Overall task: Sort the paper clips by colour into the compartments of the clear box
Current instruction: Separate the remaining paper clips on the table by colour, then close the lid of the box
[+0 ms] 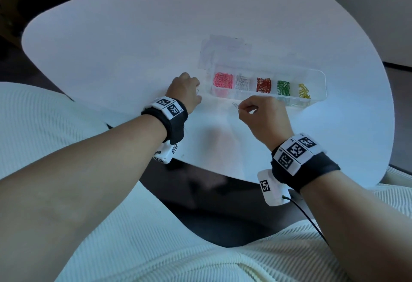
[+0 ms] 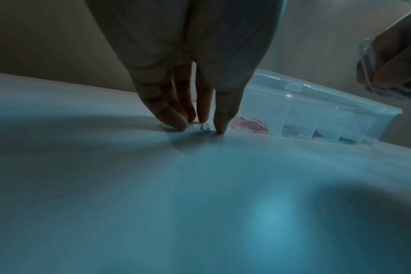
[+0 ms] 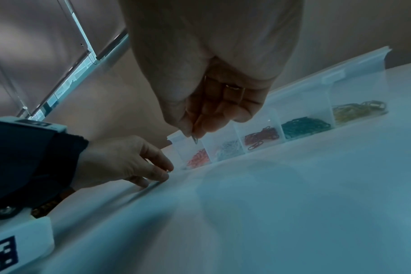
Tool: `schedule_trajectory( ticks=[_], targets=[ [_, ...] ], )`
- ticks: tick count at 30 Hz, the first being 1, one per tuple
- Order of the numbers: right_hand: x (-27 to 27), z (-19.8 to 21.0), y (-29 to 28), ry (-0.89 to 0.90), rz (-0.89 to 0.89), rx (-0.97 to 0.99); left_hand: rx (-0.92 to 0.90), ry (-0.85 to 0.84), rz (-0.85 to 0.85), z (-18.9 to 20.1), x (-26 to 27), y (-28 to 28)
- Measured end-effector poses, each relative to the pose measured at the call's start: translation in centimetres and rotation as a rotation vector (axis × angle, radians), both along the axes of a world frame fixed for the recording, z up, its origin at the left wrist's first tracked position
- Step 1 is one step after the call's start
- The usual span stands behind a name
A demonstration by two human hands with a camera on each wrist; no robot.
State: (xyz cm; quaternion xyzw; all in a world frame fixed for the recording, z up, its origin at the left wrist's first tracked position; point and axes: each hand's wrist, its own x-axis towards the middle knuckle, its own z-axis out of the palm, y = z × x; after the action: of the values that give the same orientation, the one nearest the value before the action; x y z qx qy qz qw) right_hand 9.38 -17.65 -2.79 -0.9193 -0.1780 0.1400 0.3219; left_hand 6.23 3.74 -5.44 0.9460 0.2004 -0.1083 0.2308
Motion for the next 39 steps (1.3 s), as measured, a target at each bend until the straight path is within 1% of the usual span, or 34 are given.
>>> schedule_trajectory(
  ticks=[5, 9, 12, 14, 15, 17, 19, 21, 23, 25, 27, 29, 31, 32, 33, 35, 37, 38, 39],
  targets=[
    [0.9, 1.2, 0.6, -0.030, -0.022, 0.050, 0.012, 0.117, -0.002, 1.3, 0.3, -0.4],
    [2.5, 2.6, 1.5, -0.073, -0.137, 0.090, 0.052, 0.230, -0.029, 1.6, -0.3, -1.3],
    [3.3, 3.2, 2.2, -0.099, -0.201, 0.078, 0.042, 0.277, -0.053, 1.8, -0.7, -1.6],
    [3.8, 3.4, 2.5, -0.111, -0.222, 0.076, 0.020, 0.275, -0.082, 2.7, -0.6, -1.7],
    [4.1, 3.4, 2.6, -0.117, -0.230, 0.072, -0.009, 0.246, -0.097, 3.3, -0.4, -1.8],
    [4.5, 3.4, 2.6, -0.132, -0.227, 0.042, -0.148, 0.132, -0.118, 5.2, 0.2, -2.3],
    [4.9, 3.1, 2.5, -0.107, -0.159, -0.084, -0.324, -0.032, -0.097, 7.4, 1.1, -3.1],
    [5.1, 3.0, 2.2, -0.045, -0.085, -0.200, -0.434, -0.210, -0.032, 9.0, 2.3, -3.8],
    [5.6, 3.2, 1.5, -0.021, -0.112, -0.163, -0.487, -0.343, 0.033, 9.7, 3.6, -4.4],
    [6.5, 3.9, 0.3, -0.066, -0.185, -0.074, -0.488, -0.411, 0.064, 9.5, 5.0, -5.1],
    [7.5, 4.7, -1.4, -0.113, -0.253, 0.003, -0.464, -0.378, 0.038, 8.8, 6.1, -5.9],
    [8.9, 5.2, -3.3, -0.162, -0.302, 0.029, -0.410, -0.226, -0.035, 7.6, 6.7, -6.7],
    [10.2, 5.3, -5.2, -0.198, -0.332, 0.031, -0.246, -0.085, -0.056, 6.5, 7.0, -7.1],
    [10.8, 5.1, -6.1, -0.210, -0.331, 0.025, -0.164, -0.082, -0.024, 6.2, 7.0, -7.1],
    [11.3, 4.9, -6.9, -0.219, -0.321, 0.006, -0.105, -0.113, 0.029, 6.1, 7.2, -6.8],
    [12.1, 4.3, -8.4, -0.141, -0.295, -0.095, -0.042, -0.169, 0.155, 6.0, 7.5, -5.9],
    [12.4, 3.4, -9.3, 0.039, -0.291, -0.147, -0.071, -0.112, 0.261, 5.8, 7.7, -4.4],
    [12.4, 3.1, -9.6, 0.128, -0.305, -0.113, -0.125, -0.062, 0.295, 5.5, 7.9, -3.6],
    [12.4, 2.7, -9.8, 0.201, -0.343, -0.025, -0.200, -0.015, 0.313, 5.4, 8.2, -3.0]
  ],
)
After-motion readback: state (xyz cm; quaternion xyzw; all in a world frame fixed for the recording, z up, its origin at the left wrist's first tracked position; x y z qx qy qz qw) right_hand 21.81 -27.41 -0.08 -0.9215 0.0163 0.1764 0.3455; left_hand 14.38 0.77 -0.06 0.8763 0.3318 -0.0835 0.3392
